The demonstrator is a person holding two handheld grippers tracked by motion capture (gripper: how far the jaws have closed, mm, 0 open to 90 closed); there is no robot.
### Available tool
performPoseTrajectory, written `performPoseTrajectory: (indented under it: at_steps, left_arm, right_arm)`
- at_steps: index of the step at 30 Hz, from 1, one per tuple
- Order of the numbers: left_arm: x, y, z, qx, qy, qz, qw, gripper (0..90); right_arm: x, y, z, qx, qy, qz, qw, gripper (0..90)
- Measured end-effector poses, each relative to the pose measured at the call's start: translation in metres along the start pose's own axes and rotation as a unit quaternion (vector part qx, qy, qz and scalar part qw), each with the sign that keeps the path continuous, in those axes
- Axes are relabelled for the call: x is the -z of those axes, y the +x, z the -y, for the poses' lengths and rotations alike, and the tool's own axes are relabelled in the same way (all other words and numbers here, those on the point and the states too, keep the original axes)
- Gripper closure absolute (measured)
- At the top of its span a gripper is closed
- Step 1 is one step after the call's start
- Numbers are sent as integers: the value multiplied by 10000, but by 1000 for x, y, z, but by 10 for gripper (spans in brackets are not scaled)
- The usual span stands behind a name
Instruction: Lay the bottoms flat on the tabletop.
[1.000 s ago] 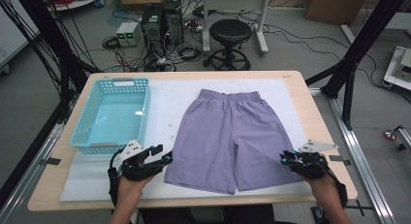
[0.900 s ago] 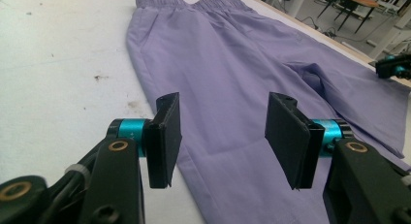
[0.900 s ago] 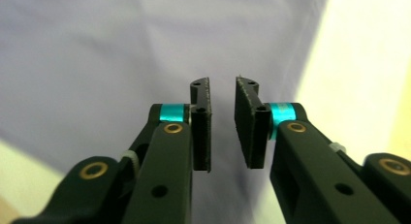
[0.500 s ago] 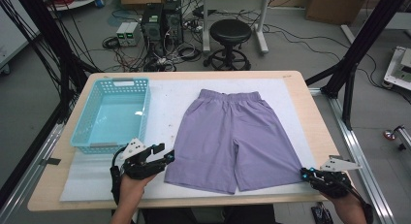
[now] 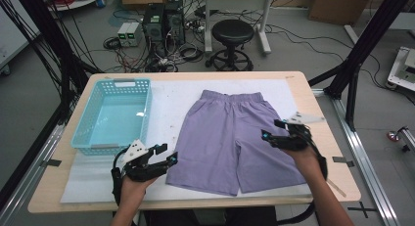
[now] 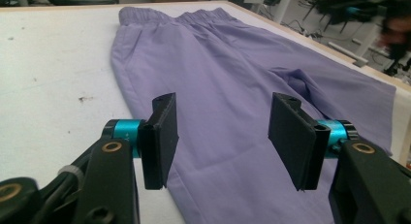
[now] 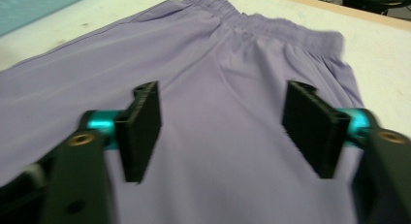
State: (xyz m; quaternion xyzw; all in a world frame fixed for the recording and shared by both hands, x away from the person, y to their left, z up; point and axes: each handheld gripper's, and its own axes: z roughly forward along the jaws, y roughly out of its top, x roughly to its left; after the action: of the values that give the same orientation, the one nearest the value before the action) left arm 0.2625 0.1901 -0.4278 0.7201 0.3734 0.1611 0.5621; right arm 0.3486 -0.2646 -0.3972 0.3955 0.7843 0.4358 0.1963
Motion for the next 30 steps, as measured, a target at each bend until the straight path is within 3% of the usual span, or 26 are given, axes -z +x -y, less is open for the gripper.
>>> performPoseTrajectory:
  at_steps: [4,6,8,10,15,17,19,20,24,30]
  left_arm:
    - [0,-3,2,-318,-19,167,9994,449]
    - [0,-3,2,-310,-45,180,9993,431]
    - [0,-3,2,-219,-34,136,9997,356]
    - [0,-4,2,-146,2,-29,9999,276]
    - [2,-4,3,-128,22,-23,9999,264]
    - [3,-4,4,-120,52,-13,9999,265]
    - [4,-4,5,-96,56,12,9999,265]
    - [5,-4,5,-88,61,30,9999,266]
    - [8,-3,6,-55,41,34,10000,267]
    - [9,-1,9,6,51,-9,10000,267]
  right_arm:
    - [-47,7,-24,216,301,-8,9993,242]
    - [-73,10,-36,259,379,-82,9989,231]
    - [-96,13,-45,217,509,-230,9982,231]
    - [-120,18,-54,320,696,-209,9968,240]
    - [-170,32,-79,381,841,-515,9944,467]
    - [-185,36,-84,435,911,-533,9935,587]
    - [-203,41,-91,446,1100,-495,9917,630]
    - [-211,44,-92,485,1058,-452,9922,671]
    - [-241,53,-98,500,1187,-346,9911,678]
    - [-268,66,-106,587,1233,-438,9897,672]
